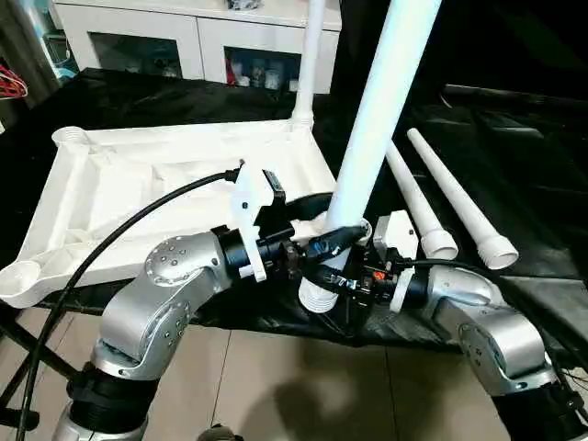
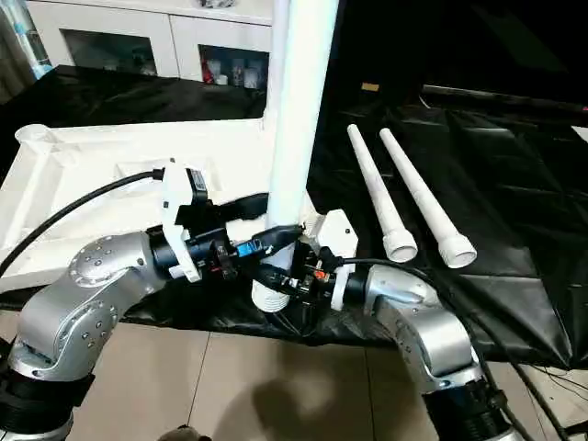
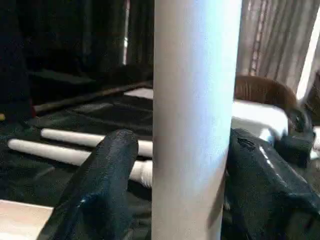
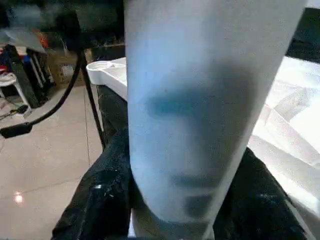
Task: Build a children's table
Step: Rotate leg to tighten
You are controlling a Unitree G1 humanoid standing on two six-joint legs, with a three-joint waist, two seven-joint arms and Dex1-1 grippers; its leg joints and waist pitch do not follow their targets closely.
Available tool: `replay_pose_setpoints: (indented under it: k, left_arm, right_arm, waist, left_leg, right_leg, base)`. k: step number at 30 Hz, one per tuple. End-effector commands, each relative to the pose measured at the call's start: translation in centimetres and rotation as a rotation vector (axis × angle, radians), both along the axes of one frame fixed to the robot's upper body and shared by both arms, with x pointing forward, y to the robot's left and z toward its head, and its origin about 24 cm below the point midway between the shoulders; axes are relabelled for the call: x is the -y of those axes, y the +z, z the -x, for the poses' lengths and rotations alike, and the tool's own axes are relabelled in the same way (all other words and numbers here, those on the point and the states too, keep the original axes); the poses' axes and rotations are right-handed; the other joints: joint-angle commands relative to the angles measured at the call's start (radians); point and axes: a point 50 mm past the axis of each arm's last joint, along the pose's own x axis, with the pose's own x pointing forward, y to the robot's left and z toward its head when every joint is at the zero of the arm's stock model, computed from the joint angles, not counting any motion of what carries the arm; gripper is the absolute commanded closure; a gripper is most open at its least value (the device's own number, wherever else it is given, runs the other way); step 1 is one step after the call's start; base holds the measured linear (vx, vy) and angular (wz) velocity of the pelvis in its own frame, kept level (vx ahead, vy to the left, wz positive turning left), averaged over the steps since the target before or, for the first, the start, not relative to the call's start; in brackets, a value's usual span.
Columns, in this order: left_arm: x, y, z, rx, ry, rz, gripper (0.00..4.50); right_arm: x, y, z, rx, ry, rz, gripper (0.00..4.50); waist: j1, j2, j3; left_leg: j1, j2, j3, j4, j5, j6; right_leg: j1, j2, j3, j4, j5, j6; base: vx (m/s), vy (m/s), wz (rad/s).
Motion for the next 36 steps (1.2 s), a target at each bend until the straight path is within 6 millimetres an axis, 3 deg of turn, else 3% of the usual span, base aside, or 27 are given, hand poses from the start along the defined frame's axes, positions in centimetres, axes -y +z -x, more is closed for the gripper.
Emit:
replay_pose_setpoints:
  k: [1,5,7,8,12,17,22,24,28,36]
  left_arm:
    - [-0.3,0.1,-0.5,0.028,0.063,-0.007,1.18]
    - [-1.5,-0.1,-1.3,0.056,0.223,0.015,1.18]
    - [-2.6,-0.3,-1.8,0.079,0.333,0.012,1.18]
    - [-2.9,-0.4,-1.9,0.085,0.361,0.008,1.18]
    - [-5.2,-1.6,-2.6,0.069,0.561,-0.045,1.18]
    - [-7.7,-3.5,-2.3,0.068,0.745,-0.105,1.18]
    - [-9.4,-5.3,-0.9,0.046,0.881,-0.076,1.18]
    - [-9.9,-5.8,-0.4,0.029,0.921,-0.051,1.18]
    - [-10.0,-6.3,0.6,0.018,0.924,-0.011,1.18]
    - [-9.0,-6.9,2.1,0.021,0.881,-0.019,1.18]
  right_arm:
    - [0.3,0.6,-0.2,0.038,-0.049,-0.007,2.64]
    - [0.9,0.6,-1.2,0.074,-0.213,-0.027,2.64]
    - [1.5,0.6,-1.8,0.095,-0.322,-0.041,2.64]
    - [1.7,0.6,-2.0,0.103,-0.350,-0.043,2.64]
    - [2.6,0.8,-2.0,0.118,-0.473,-0.093,2.64]
    - [3.7,0.4,-1.0,0.140,-0.621,-0.135,2.64]
    - [4.2,-0.1,0.4,0.132,-0.703,-0.205,2.64]
    - [4.5,-0.4,0.7,0.132,-0.727,-0.214,2.64]
    - [4.9,-1.3,1.4,0.122,-0.744,-0.220,2.64]
    - [5.4,-2.3,2.3,0.135,-0.798,-0.183,2.64]
  waist:
    - [0.001,0.009,-0.059]
    - [-0.001,0.012,-0.057]
    - [-0.001,0.020,-0.057]
    - [-0.005,0.016,-0.057]
    - [-0.007,0.026,-0.060]
    - [-0.008,0.026,-0.061]
    - [-0.010,0.029,-0.053]
    - [-0.012,0.035,-0.049]
    - [-0.010,0.032,-0.044]
    - [-0.012,0.033,-0.040]
  left_leg:
    - [0.009,0.062,-0.024,-0.083,-0.079,0.009]
    - [0.010,0.063,-0.024,-0.085,-0.108,-0.011]
    - [0.011,0.062,-0.026,-0.088,-0.124,-0.024]
    - [0.010,0.061,-0.025,-0.087,-0.129,-0.028]
    - [0.011,0.059,-0.027,-0.086,-0.117,-0.024]
    - [0.009,0.061,-0.029,-0.087,-0.103,-0.010]
    - [0.010,0.065,-0.029,-0.096,-0.197,-0.015]
    - [0.012,0.064,-0.030,-0.099,-0.242,-0.020]
    - [0.010,0.065,-0.030,-0.100,-0.261,-0.016]
    - [0.006,0.065,-0.031,-0.104,-0.263,-0.007]
  right_leg:
    - [0.049,-0.088,0.061,-0.071,0.029,-0.209]
    - [0.046,-0.091,0.062,-0.077,-0.012,-0.198]
    - [0.047,-0.089,0.061,-0.078,-0.025,-0.187]
    - [0.047,-0.088,0.061,-0.079,-0.022,-0.182]
    - [0.048,-0.086,0.061,-0.074,0.018,-0.174]
    - [0.047,-0.085,0.060,-0.071,0.080,-0.174]
    - [0.043,-0.089,0.063,-0.086,-0.044,-0.168]
    - [0.038,-0.089,0.064,-0.093,-0.119,-0.159]
    - [0.033,-0.093,0.067,-0.103,-0.189,-0.141]
    - [0.031,-0.089,0.066,-0.105,-0.197,-0.127]
  base:
    - [0.000,0.000,0.00]
    - [0.000,0.000,0.00]
    - [0.000,0.000,0.00]
    - [0.000,0.000,0.00]
    - [0.000,0.000,0.00]
    - [0.000,0.000,0.00]
    - [0.000,0.000,0.00]
    - [0.000,0.000,0.00]
    - [0.000,0.000,0.00]
    - [0.000,0.000,0.00]
